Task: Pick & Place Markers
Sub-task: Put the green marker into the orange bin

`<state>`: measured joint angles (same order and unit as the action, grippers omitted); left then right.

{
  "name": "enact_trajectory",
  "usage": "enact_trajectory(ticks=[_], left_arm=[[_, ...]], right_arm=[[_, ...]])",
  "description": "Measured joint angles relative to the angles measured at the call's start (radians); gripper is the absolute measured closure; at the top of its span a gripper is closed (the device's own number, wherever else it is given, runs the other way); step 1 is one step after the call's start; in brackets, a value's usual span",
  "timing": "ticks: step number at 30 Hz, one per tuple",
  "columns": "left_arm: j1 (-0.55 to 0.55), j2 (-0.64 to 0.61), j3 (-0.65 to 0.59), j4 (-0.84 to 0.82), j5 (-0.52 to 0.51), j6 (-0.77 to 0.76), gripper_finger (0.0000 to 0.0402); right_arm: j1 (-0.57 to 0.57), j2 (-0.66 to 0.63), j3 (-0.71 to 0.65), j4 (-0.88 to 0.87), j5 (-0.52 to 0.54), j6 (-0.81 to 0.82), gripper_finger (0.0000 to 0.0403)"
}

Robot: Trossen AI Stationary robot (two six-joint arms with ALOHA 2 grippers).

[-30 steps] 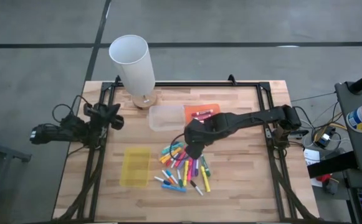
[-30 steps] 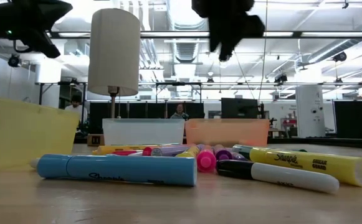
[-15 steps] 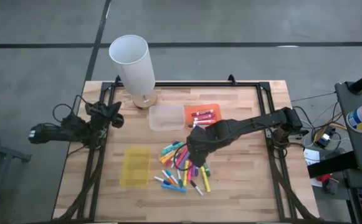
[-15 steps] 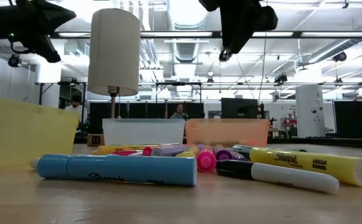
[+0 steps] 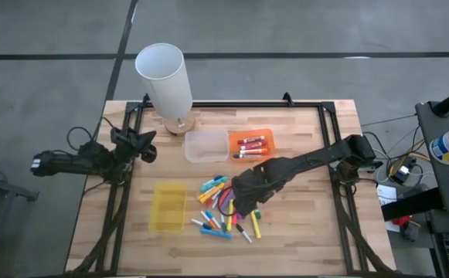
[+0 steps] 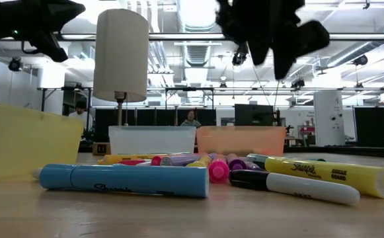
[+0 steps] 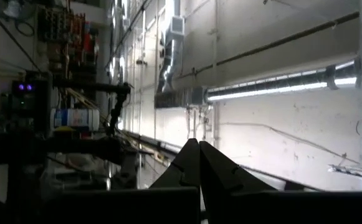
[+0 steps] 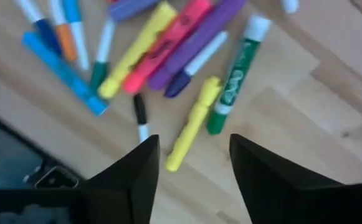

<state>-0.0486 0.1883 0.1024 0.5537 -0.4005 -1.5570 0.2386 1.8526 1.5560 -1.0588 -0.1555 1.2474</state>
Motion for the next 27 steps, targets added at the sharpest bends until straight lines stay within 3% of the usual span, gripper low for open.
enact_trajectory(ticks=[8,16,27], left_arm=[[0.000,0.000,0.000,0.001,0.050,-0.026,0.0402],[0.000,0.000,0.000,0.000,0.098,-0.034,0.0402],[0.000,0.000,-0.001,0.000,0.105,-0.034,0.0402]], right_arm=[[-0.007,0.000,-0.126,0.015,0.089,0.057,0.0212],[-0.014,0.000,-0.242,0.258,0.073,0.084,0.0216],[-0.023,0.012,-0.311,0.305,0.076,0.120,0.0220]])
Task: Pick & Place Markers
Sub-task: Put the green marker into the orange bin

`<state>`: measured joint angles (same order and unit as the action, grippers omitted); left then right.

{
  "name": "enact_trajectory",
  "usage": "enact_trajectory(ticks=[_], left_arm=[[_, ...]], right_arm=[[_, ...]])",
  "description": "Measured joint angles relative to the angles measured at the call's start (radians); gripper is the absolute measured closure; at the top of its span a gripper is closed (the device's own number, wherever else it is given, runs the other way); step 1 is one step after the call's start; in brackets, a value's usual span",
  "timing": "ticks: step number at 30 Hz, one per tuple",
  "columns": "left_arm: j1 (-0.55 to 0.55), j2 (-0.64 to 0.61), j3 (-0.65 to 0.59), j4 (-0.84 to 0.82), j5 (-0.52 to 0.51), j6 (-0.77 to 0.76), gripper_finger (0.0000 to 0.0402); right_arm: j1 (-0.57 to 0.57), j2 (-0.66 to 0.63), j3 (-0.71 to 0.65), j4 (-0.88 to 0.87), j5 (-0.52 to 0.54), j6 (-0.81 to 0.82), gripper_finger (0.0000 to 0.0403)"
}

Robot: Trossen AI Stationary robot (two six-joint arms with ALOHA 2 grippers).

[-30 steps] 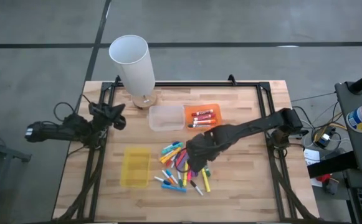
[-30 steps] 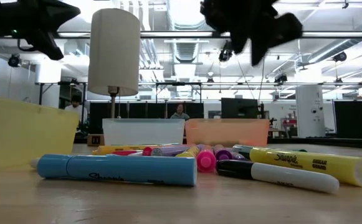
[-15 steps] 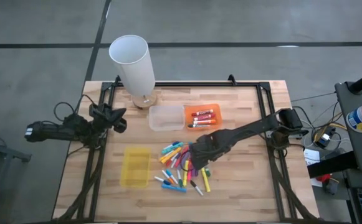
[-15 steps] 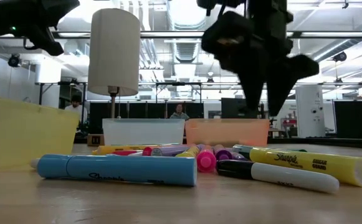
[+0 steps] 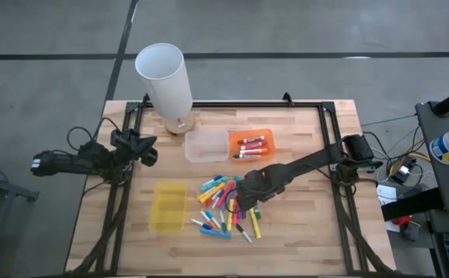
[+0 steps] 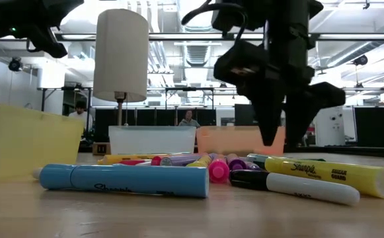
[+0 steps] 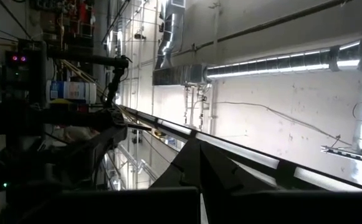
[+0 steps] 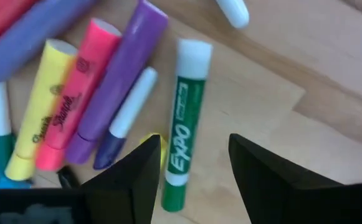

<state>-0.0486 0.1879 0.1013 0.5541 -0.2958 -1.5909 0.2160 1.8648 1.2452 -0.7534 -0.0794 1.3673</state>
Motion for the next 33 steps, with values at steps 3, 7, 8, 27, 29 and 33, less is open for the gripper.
enact_trajectory(ticks=[3,7,8,27,29,33], left_arm=[[0.000,-0.001,-0.001,0.000,0.000,0.000,0.0402],[0.000,-0.002,-0.001,0.000,0.000,0.000,0.0402],[0.000,-0.002,-0.001,0.000,0.000,0.000,0.0402],[0.000,-0.002,-0.001,-0.001,0.000,-0.006,0.0402],[0.000,-0.002,-0.001,-0.001,0.000,-0.006,0.0402],[0.000,-0.002,-0.002,-0.001,0.000,-0.006,0.0402]], right_arm=[[-0.002,0.003,-0.001,0.033,0.019,0.000,0.0222],[-0.004,0.007,-0.005,0.029,0.034,0.002,0.0226],[-0.005,0.012,-0.006,0.028,0.036,0.001,0.0228],[-0.008,0.225,0.218,-0.182,0.000,-0.252,0.0274],[-0.011,0.226,0.231,-0.195,0.000,-0.287,0.0300],[-0.022,0.222,0.241,-0.227,-0.005,-0.337,0.0352]])
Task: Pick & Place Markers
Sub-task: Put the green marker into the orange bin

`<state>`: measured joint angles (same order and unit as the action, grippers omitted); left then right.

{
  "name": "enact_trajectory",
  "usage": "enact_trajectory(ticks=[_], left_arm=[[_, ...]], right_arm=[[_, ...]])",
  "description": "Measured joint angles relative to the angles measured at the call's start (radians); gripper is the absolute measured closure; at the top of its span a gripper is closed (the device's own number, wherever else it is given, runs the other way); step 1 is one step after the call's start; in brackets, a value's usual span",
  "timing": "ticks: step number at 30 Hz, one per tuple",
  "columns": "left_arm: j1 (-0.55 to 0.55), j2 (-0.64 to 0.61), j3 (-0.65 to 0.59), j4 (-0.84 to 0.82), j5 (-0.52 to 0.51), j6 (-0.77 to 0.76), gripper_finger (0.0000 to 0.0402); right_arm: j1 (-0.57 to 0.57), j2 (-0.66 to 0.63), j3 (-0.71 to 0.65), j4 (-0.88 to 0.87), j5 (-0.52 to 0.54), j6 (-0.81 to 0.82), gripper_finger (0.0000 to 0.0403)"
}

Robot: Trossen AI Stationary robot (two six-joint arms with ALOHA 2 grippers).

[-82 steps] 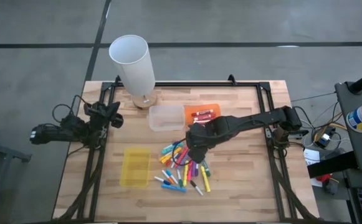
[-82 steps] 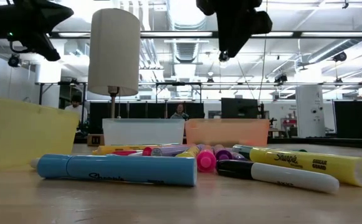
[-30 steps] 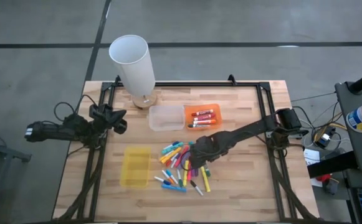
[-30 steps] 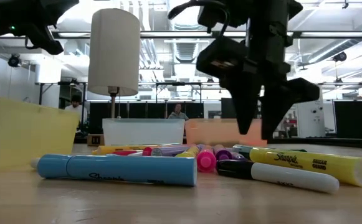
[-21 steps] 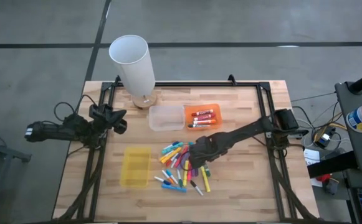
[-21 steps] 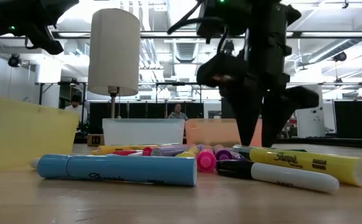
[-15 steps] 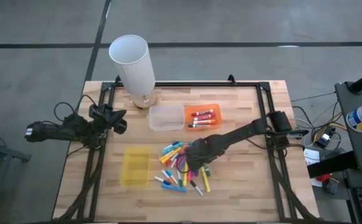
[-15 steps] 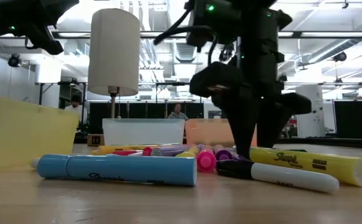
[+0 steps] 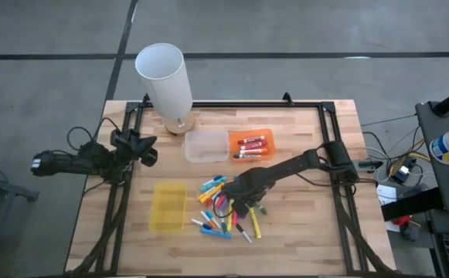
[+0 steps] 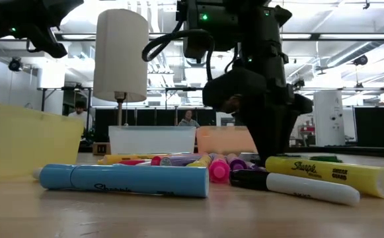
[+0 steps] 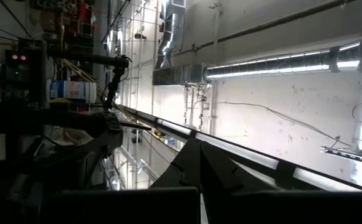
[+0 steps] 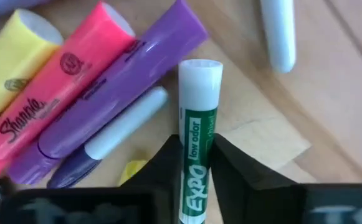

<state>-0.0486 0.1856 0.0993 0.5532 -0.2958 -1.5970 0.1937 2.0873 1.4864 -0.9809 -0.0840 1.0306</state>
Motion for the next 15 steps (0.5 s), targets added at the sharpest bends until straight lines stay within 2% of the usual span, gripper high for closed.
enact_trajectory(ticks=[8,15], left_arm=[[0.000,0.000,-0.001,0.000,0.000,0.000,0.0402],[0.000,0.000,-0.001,0.000,0.000,0.000,0.0402]], right_arm=[[-0.008,-0.024,0.071,-0.159,0.024,-0.118,0.0354],[-0.026,-0.073,0.155,-0.323,0.299,-0.269,0.0354]])
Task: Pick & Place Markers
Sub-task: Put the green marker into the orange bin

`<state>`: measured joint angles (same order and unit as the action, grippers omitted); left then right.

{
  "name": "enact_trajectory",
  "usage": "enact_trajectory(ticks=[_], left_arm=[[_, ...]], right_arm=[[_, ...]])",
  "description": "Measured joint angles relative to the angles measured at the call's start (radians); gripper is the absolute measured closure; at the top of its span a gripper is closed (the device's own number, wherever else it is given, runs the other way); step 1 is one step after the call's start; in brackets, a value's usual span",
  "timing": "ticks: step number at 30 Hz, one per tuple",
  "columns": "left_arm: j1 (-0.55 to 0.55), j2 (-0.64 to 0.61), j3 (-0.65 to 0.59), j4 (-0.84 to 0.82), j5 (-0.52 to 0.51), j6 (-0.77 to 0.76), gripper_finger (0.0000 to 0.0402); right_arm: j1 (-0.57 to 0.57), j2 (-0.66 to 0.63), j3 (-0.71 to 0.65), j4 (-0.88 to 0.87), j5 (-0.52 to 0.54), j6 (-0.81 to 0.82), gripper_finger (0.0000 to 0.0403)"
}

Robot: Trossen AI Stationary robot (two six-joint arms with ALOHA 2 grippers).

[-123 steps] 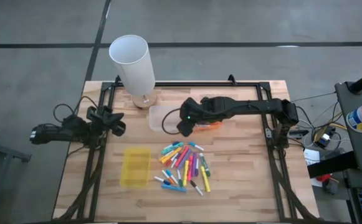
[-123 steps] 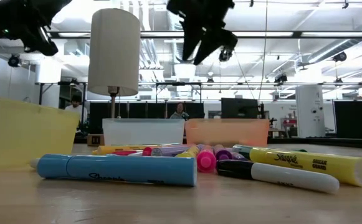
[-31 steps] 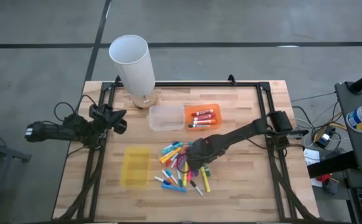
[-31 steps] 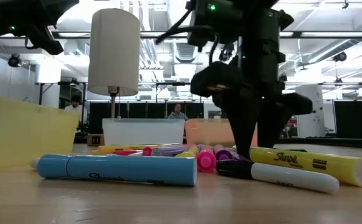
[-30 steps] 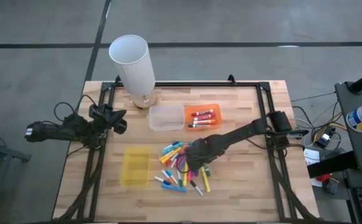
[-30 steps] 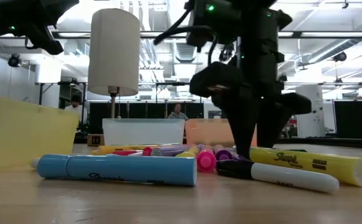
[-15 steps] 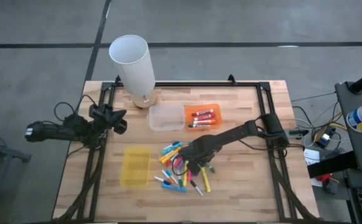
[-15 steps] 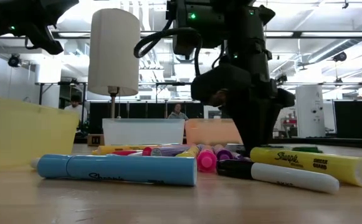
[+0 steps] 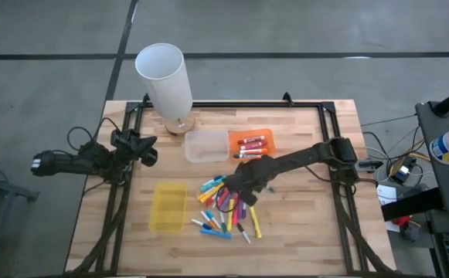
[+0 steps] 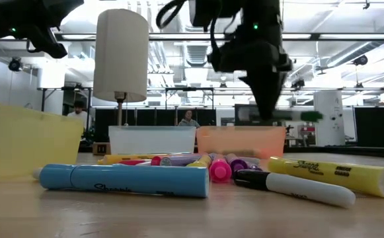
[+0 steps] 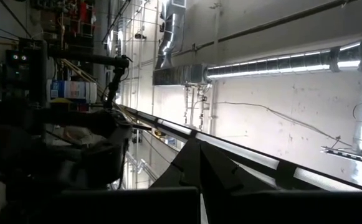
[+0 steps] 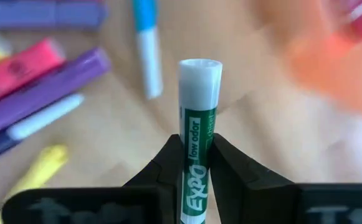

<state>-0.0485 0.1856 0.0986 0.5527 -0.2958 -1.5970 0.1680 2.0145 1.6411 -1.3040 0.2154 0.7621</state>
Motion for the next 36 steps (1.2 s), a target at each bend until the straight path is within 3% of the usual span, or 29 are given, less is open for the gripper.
enact_trajectory(ticks=[10,21,36], left_arm=[[0.000,0.000,0.000,0.001,0.037,0.000,0.0402],[0.000,0.000,0.000,0.000,0.042,0.011,0.0402],[0.000,0.000,0.000,0.000,0.041,0.014,0.0402]], right_arm=[[-0.129,-0.018,0.097,-0.005,0.139,-0.298,0.0354],[-0.324,-0.002,0.100,0.058,0.154,-0.588,0.0354],[-0.405,-0.002,0.059,0.168,0.137,-0.702,0.0333]])
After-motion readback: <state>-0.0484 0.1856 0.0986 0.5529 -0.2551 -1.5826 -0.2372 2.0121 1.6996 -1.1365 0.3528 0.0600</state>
